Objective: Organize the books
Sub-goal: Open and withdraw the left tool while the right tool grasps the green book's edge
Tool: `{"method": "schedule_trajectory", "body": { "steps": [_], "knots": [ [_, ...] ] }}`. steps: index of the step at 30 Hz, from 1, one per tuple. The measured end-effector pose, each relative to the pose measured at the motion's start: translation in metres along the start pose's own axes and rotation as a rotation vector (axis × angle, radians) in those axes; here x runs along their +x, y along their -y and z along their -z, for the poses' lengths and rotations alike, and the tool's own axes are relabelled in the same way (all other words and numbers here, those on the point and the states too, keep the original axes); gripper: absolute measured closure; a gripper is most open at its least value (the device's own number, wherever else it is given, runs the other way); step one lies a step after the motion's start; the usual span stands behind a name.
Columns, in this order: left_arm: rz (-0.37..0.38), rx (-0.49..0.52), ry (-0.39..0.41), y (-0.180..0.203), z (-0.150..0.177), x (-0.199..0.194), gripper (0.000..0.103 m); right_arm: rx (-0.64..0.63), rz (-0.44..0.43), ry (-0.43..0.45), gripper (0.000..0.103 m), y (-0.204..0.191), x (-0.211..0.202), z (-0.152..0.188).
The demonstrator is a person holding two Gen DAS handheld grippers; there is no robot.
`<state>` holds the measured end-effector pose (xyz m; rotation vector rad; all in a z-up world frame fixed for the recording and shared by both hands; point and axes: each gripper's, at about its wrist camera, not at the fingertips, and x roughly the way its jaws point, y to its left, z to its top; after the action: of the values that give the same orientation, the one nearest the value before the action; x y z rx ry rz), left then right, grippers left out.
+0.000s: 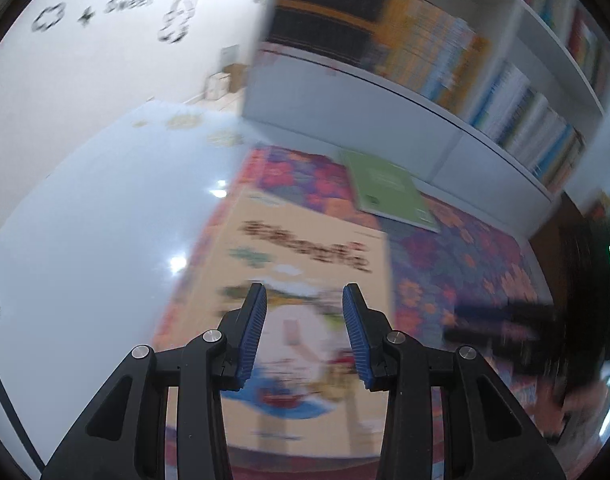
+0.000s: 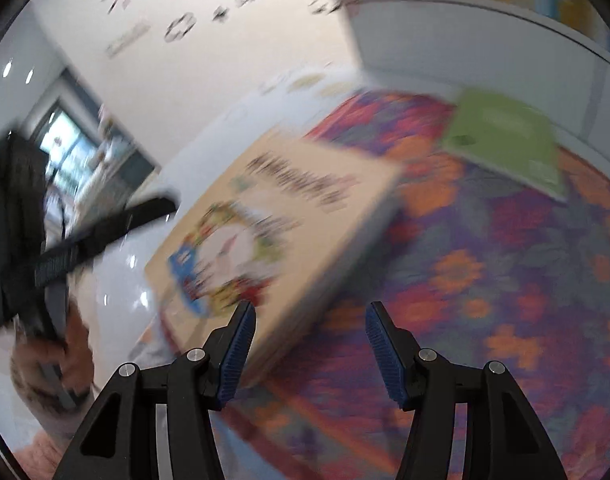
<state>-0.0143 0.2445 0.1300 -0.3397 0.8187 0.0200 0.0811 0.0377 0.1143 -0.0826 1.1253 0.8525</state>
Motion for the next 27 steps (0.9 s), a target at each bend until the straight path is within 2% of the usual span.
{"method": "schedule_trajectory", "body": {
  "steps": [1,3,9,11,14,16,19,20,25,27],
  "knots": [
    [0.012,0.022,-0.005,0.013,0.001,0.004,0.057,0.041,-0.002,0.025,0.047,0.017,-0.008,-0.001],
    [0.056,0.068,-0.017,0.046,0.007,0.014,0.053,0.144,-0.019,0.072,0.047,0.059,-0.025,0.0],
    [0.151,0.132,-0.051,0.126,0.031,0.055,0.053,0.417,-0.118,0.23,0.046,0.186,-0.054,-0.01],
    [0.166,0.124,-0.093,0.143,0.043,0.077,0.053,0.439,-0.145,0.225,0.046,0.218,-0.042,-0.022],
    [0.192,0.088,-0.148,0.155,0.059,0.103,0.053,0.487,-0.127,0.168,0.047,0.258,-0.003,-0.048],
    [0.191,0.105,-0.2,0.162,0.072,0.117,0.053,0.536,-0.164,0.152,0.048,0.273,0.019,-0.06],
    [0.126,0.136,-0.2,0.161,0.077,0.123,0.053,0.562,-0.14,0.138,0.047,0.286,0.047,-0.077],
    [0.121,0.125,-0.208,0.156,0.077,0.126,0.053,0.561,-0.172,0.162,0.047,0.288,0.052,-0.081],
    [0.176,0.082,-0.201,0.146,0.077,0.127,0.051,0.561,-0.301,0.144,0.048,0.302,0.071,-0.102],
    [0.199,0.086,-0.202,0.147,0.079,0.127,0.042,0.579,-0.326,0.138,0.05,0.31,0.071,-0.106]
  ]
}}
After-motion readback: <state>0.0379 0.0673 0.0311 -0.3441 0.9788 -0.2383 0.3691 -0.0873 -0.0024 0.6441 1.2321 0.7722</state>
